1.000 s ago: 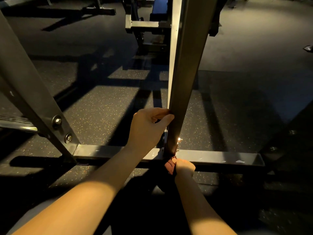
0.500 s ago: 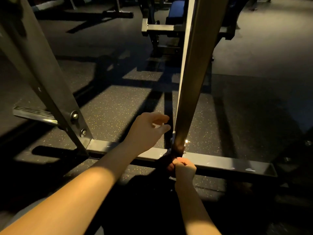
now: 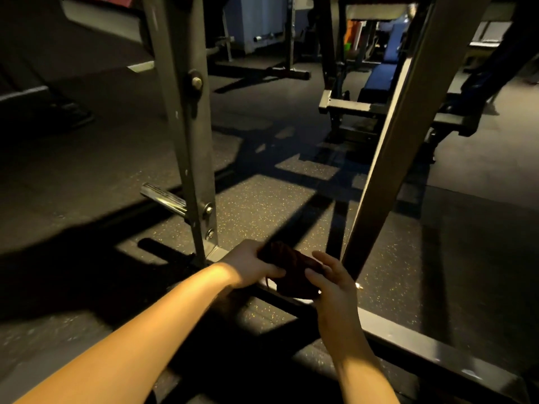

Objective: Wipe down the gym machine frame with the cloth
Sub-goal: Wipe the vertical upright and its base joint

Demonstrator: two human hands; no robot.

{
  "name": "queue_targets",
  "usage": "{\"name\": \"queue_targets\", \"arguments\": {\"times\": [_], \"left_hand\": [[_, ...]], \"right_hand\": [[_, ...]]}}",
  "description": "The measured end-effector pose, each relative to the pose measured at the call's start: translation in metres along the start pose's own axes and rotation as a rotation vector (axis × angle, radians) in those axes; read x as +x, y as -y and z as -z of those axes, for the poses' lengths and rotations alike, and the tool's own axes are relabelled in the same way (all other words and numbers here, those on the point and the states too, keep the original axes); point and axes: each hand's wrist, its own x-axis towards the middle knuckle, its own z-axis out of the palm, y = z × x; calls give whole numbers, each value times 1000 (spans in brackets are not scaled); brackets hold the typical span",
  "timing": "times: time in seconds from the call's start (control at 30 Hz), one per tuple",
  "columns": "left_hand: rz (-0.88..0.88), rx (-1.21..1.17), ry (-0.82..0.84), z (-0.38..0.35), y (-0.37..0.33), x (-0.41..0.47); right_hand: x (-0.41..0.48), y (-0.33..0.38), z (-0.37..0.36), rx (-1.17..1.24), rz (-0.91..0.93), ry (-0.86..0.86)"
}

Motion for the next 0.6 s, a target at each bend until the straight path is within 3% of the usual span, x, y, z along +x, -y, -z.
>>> {"name": "queue_targets", "arguments": {"times": [0.2,0.43,0.6], "left_hand": [[50,-55,-17,8,7,-7],[100,-386,71,-20,63,34],[37,-130,189,-28,103,78]], "right_hand": [[1,-11,-5,162,-92,-52],[23,-63,-10,-32,-120,-268],[40,-93,-13,-249,-483,-261]]}}
